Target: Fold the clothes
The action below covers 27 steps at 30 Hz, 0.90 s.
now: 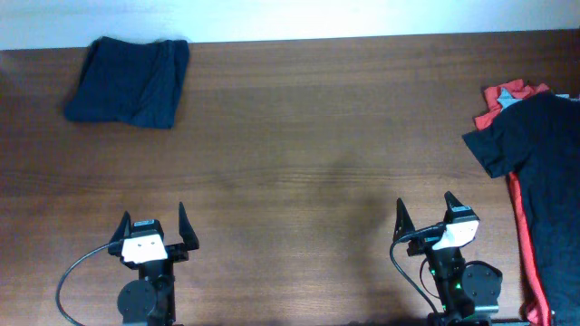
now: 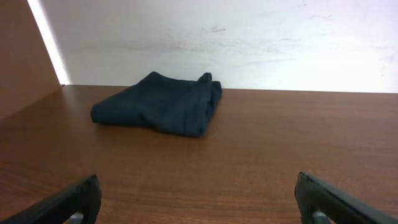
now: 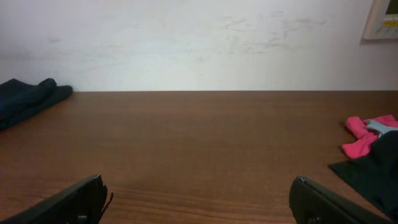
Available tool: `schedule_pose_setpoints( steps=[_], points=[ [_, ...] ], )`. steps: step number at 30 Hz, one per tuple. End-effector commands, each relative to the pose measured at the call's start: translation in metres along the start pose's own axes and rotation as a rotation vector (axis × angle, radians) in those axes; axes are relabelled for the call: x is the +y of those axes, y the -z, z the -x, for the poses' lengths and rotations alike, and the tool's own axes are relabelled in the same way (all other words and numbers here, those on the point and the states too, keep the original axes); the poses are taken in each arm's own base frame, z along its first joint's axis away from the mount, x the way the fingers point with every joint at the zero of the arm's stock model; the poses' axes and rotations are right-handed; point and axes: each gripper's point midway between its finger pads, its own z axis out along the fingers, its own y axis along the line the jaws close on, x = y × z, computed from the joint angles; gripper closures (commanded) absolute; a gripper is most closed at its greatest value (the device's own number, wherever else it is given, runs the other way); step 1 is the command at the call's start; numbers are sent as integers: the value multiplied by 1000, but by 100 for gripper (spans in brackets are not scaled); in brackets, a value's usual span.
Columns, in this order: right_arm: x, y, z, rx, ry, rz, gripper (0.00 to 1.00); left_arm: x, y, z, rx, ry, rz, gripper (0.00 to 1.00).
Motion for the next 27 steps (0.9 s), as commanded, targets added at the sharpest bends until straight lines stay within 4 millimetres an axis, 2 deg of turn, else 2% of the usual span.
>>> schedule_pose_setpoints(
  steps=[1, 27],
  points=[
    [11, -2, -9, 34, -5, 45, 2, -3, 0, 0, -1, -19, -14, 1],
    [11, -2, -9, 34, -5, 45, 2, -3, 0, 0, -1, -19, -14, 1]
  ],
)
